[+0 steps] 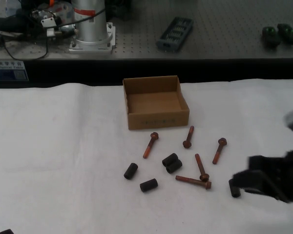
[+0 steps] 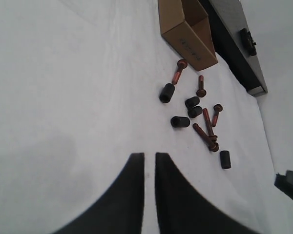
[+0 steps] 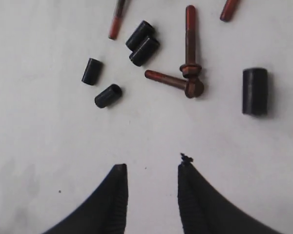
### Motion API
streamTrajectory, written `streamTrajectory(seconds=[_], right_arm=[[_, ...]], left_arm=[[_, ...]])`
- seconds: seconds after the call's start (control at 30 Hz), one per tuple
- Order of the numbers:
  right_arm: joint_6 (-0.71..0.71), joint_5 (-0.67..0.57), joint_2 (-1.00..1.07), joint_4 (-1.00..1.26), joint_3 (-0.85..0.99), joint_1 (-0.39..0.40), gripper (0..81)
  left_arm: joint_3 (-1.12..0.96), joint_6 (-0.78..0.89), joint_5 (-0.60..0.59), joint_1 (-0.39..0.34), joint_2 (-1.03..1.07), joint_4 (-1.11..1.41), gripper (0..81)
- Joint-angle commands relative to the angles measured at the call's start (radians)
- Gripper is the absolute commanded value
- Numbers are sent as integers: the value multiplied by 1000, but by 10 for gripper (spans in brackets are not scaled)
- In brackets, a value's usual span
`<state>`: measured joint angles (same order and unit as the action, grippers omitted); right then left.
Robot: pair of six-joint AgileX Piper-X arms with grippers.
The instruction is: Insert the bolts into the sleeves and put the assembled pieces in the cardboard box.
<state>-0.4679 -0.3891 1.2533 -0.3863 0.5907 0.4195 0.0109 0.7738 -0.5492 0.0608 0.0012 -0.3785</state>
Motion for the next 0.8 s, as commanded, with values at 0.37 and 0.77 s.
streamTrajectory(seconds=[0.37, 0.77], right_arm=[[220, 312, 423, -466, 435, 45, 268], [190, 315, 479, -459, 447, 69, 268]], left_arm=[[-11, -19, 5, 2, -1, 15, 66], [-11, -19, 5, 2, -1, 15, 66]])
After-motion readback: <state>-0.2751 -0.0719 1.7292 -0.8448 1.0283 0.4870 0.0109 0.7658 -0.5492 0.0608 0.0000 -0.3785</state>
